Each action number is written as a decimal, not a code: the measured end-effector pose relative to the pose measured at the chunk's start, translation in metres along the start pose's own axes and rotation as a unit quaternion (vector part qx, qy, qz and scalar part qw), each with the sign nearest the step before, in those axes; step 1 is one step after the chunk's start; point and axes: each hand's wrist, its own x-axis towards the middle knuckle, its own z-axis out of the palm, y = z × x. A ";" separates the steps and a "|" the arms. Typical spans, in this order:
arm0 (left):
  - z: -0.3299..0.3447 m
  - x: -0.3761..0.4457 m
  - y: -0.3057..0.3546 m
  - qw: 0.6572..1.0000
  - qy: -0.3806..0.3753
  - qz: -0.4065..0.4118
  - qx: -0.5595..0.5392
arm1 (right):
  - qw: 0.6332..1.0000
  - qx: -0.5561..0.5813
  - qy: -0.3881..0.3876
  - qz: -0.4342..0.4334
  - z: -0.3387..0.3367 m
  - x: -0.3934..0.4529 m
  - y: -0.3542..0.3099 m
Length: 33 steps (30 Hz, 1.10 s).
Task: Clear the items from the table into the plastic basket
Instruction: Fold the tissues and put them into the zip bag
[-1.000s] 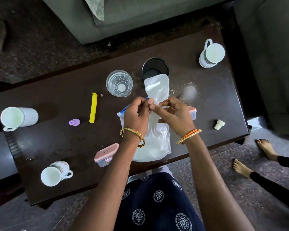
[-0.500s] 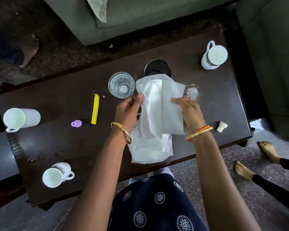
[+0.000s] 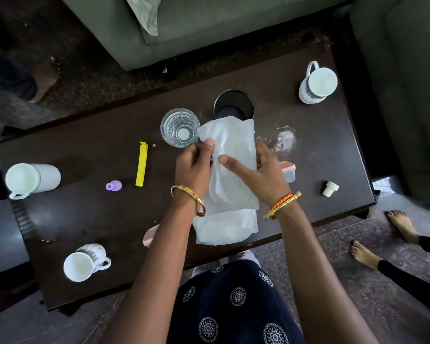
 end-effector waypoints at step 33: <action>-0.018 0.016 0.006 1.000 -0.029 -0.009 0.003 | 0.994 0.010 0.076 0.076 -0.020 0.017 -0.009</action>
